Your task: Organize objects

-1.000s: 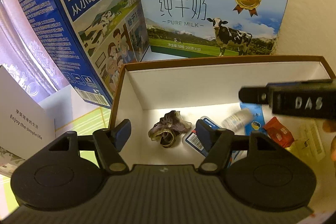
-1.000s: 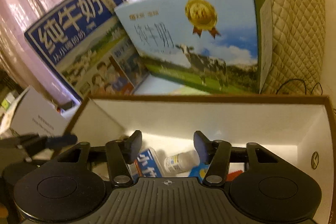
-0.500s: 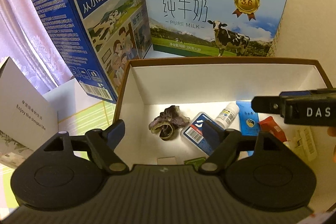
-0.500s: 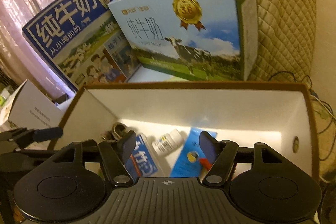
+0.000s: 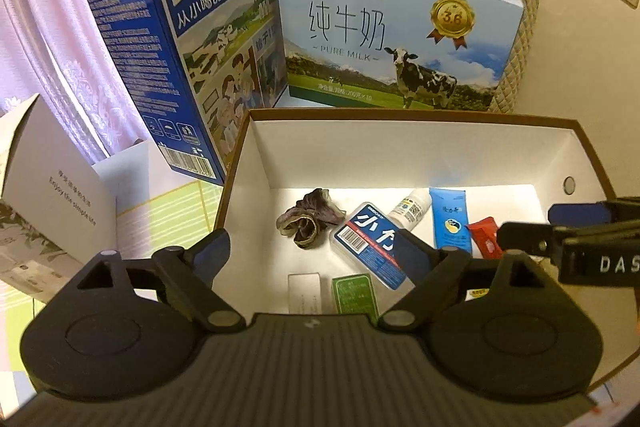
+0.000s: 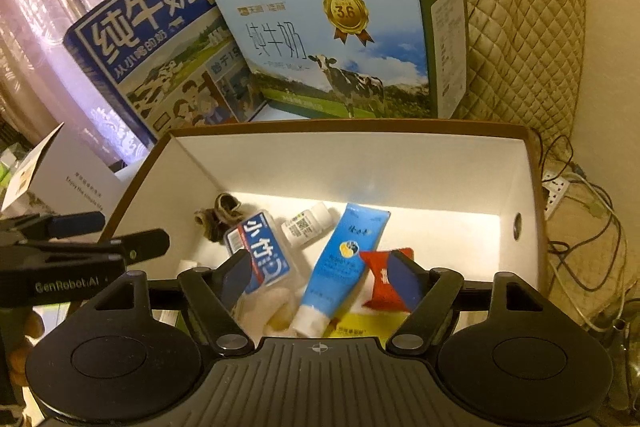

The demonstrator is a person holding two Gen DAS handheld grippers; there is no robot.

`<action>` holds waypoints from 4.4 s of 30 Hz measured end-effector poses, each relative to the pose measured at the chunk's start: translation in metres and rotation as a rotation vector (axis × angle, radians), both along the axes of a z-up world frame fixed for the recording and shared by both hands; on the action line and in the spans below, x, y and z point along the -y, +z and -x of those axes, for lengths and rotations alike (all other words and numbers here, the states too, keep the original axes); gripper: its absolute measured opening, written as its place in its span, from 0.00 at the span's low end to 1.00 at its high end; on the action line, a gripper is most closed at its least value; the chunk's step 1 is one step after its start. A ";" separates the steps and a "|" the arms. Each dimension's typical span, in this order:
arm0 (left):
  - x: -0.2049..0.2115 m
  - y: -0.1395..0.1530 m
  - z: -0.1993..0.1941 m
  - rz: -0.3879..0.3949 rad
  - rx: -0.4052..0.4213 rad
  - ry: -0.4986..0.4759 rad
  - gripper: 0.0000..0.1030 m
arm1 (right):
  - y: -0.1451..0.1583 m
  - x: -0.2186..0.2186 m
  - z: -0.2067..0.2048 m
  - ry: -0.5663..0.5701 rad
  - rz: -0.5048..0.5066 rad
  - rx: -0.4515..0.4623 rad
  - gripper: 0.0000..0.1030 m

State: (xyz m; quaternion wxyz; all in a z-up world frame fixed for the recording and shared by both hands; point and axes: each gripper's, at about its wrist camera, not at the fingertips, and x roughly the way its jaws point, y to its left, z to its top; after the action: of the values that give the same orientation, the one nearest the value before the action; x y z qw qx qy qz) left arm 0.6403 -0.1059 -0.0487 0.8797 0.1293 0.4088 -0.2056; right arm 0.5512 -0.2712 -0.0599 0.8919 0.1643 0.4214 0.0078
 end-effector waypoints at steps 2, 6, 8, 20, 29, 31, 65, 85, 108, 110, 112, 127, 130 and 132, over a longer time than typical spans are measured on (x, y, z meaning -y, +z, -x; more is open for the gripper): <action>-0.001 0.004 0.007 0.004 0.005 -0.001 0.86 | 0.005 -0.002 0.008 0.003 0.011 0.005 0.71; -0.004 0.012 0.022 0.013 0.011 -0.006 0.89 | 0.015 -0.007 0.026 0.007 0.029 0.021 0.72; -0.006 0.016 0.031 0.019 0.017 -0.005 0.91 | 0.019 -0.008 0.035 0.010 0.031 0.025 0.72; -0.019 0.034 0.086 0.036 0.025 0.037 0.96 | 0.039 -0.014 0.088 -0.004 0.032 0.042 0.73; -0.029 0.042 0.132 0.047 0.030 0.083 0.97 | 0.047 -0.018 0.128 0.042 0.030 0.046 0.73; -0.032 0.043 0.144 0.049 0.030 0.098 0.97 | 0.048 -0.018 0.137 0.057 0.031 0.043 0.73; -0.110 0.056 0.315 0.069 0.015 0.198 0.99 | 0.060 -0.072 0.287 0.140 0.076 0.021 0.73; -0.187 0.059 0.380 0.093 0.004 0.187 0.99 | 0.072 -0.143 0.355 0.131 0.076 0.063 0.73; -0.209 0.050 0.402 0.081 -0.019 0.183 0.99 | 0.063 -0.170 0.376 0.146 0.078 0.040 0.73; -0.209 0.050 0.402 0.082 -0.019 0.182 0.99 | 0.063 -0.171 0.376 0.147 0.078 0.041 0.73; -0.209 0.050 0.403 0.083 -0.022 0.180 0.99 | 0.062 -0.171 0.377 0.148 0.078 0.040 0.73; -0.204 0.049 0.403 0.081 -0.027 0.175 0.99 | 0.061 -0.169 0.375 0.152 0.077 0.032 0.73; -0.203 0.048 0.401 0.083 -0.029 0.172 0.99 | 0.060 -0.168 0.375 0.151 0.077 0.031 0.73; -0.201 0.048 0.400 0.083 -0.030 0.168 0.99 | 0.059 -0.166 0.374 0.150 0.077 0.029 0.73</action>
State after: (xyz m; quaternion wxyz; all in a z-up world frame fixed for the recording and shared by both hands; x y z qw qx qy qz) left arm 0.2405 0.0952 -0.0003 0.8923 0.0548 0.4223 -0.1496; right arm 0.1774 -0.1052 -0.0004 0.9005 0.0975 0.4194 0.0608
